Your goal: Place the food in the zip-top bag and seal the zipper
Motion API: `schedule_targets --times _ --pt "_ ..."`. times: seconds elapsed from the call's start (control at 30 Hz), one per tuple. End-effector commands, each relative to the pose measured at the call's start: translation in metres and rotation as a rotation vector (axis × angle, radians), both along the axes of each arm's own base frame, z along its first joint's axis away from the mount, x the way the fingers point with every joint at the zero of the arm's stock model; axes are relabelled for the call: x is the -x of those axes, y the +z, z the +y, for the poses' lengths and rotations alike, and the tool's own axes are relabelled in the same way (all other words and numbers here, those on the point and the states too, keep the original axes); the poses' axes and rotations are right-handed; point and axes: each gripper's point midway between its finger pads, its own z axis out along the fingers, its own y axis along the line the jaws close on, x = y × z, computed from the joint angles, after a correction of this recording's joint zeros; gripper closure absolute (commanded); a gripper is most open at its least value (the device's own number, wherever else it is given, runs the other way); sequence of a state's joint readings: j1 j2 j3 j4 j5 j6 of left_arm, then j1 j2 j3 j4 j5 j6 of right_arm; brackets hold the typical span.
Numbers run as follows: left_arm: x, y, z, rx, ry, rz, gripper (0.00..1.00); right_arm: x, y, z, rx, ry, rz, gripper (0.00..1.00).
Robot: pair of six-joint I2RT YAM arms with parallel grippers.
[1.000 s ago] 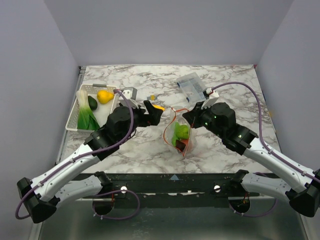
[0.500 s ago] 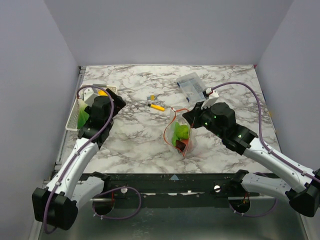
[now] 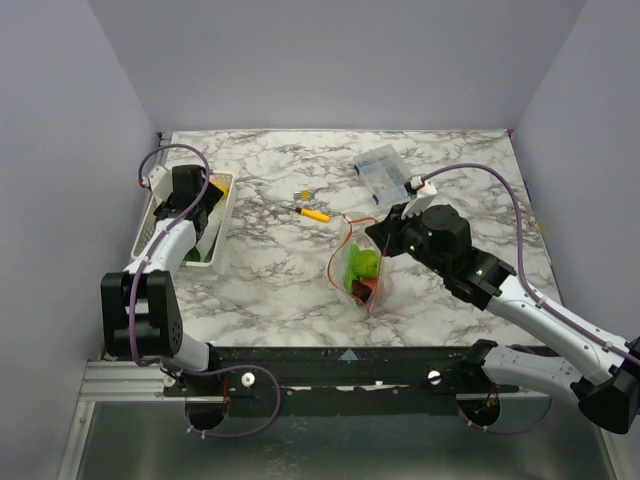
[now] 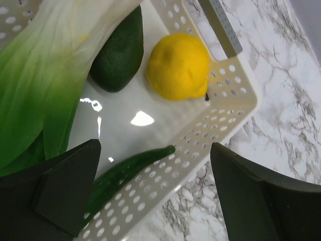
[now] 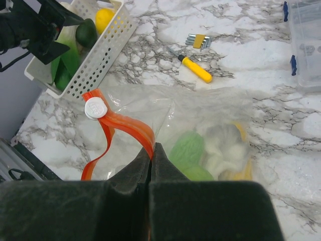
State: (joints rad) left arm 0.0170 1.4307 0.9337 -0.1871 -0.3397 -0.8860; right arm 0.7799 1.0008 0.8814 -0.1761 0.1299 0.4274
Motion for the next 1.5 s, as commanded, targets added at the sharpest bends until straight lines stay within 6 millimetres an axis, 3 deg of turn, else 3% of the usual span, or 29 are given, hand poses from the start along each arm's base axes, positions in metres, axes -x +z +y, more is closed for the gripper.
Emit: schedule_targets --times 0.0,0.27,0.37,0.57,0.93,1.2,1.47 --pt "-0.028 0.003 0.021 0.015 0.031 -0.027 0.09 0.000 -0.004 -0.002 0.027 -0.003 0.003 0.99" --pt "-0.060 -0.005 0.035 0.059 0.034 -0.045 0.09 -0.004 -0.012 0.003 0.042 -0.004 0.016 0.99" --pt "-0.073 -0.001 0.033 0.081 0.031 -0.064 0.10 -0.006 -0.013 0.007 0.042 0.004 0.022 0.99" --pt "-0.092 -0.014 0.024 0.217 0.077 -0.060 0.10 -0.009 -0.015 0.011 0.049 0.007 0.029 0.99" --pt "-0.085 -0.046 0.035 0.433 0.339 -0.054 0.10 -0.009 -0.014 0.009 0.062 0.003 0.028 0.99" --pt "-0.096 -0.060 0.029 0.574 0.371 -0.079 0.04 -0.009 -0.015 0.010 0.061 0.009 0.036 0.99" --pt "-0.103 -0.065 0.034 0.607 0.431 -0.120 0.05 -0.009 -0.018 0.013 0.058 0.015 0.043 0.99"
